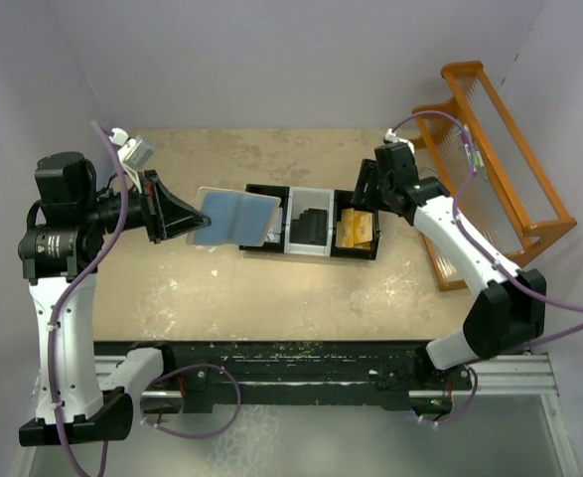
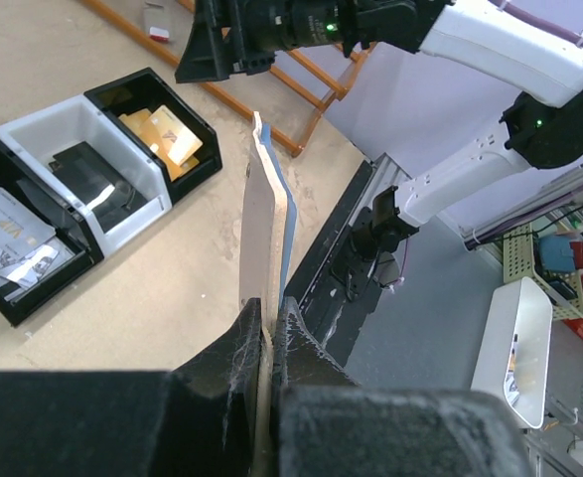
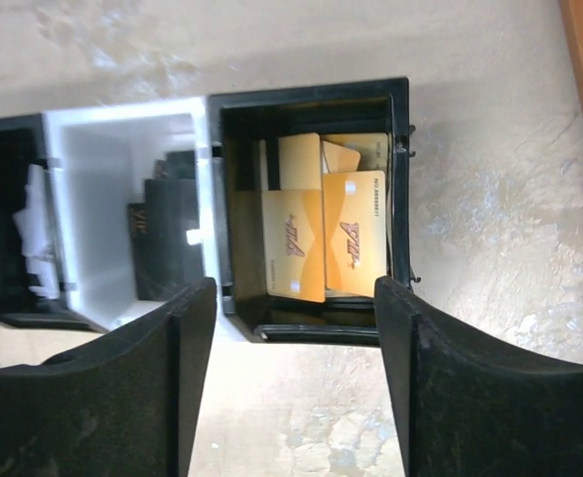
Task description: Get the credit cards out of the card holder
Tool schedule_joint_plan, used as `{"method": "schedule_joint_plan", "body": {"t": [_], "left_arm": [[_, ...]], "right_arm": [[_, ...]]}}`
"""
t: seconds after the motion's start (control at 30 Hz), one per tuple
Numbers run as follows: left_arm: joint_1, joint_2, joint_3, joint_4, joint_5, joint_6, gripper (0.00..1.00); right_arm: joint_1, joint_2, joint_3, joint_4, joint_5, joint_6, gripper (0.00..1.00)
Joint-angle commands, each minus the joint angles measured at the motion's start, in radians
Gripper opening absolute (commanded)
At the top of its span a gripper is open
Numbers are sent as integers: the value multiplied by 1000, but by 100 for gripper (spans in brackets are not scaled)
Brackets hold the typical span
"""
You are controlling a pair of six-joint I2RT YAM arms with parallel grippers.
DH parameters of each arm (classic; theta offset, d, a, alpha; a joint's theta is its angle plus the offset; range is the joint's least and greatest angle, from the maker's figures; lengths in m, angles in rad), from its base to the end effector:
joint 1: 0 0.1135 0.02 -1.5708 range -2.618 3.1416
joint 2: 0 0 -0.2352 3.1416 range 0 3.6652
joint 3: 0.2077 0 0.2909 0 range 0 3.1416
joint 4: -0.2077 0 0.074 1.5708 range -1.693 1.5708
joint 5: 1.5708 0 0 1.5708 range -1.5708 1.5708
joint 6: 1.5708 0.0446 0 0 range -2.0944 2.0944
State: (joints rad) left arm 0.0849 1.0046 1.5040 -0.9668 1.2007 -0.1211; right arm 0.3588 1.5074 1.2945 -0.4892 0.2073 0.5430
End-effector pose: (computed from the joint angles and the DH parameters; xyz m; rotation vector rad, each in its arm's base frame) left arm 0.1983 -0.0249 0.4604 0.5562 1.8252 -1.2233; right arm 0.3645 0.1269 0.2707 0.3170 2.2444 0.2457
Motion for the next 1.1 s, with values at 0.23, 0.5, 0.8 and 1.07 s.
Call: {"method": "schedule_joint_plan", "body": {"t": [0.23, 0.5, 0.8, 1.07], "left_arm": [[4, -8, 56, 109, 89, -97, 0], [4, -22, 47, 275, 180, -236, 0], [4, -73, -46, 635, 300, -535, 0], [4, -74, -90, 783, 304, -681, 0]], "right_arm": [[57, -261, 37, 100, -195, 45, 80], [173, -380, -46, 394, -551, 106, 85], [194, -514, -313, 972, -994, 293, 85], [322, -510, -353, 1194, -1048, 343, 79]]}}
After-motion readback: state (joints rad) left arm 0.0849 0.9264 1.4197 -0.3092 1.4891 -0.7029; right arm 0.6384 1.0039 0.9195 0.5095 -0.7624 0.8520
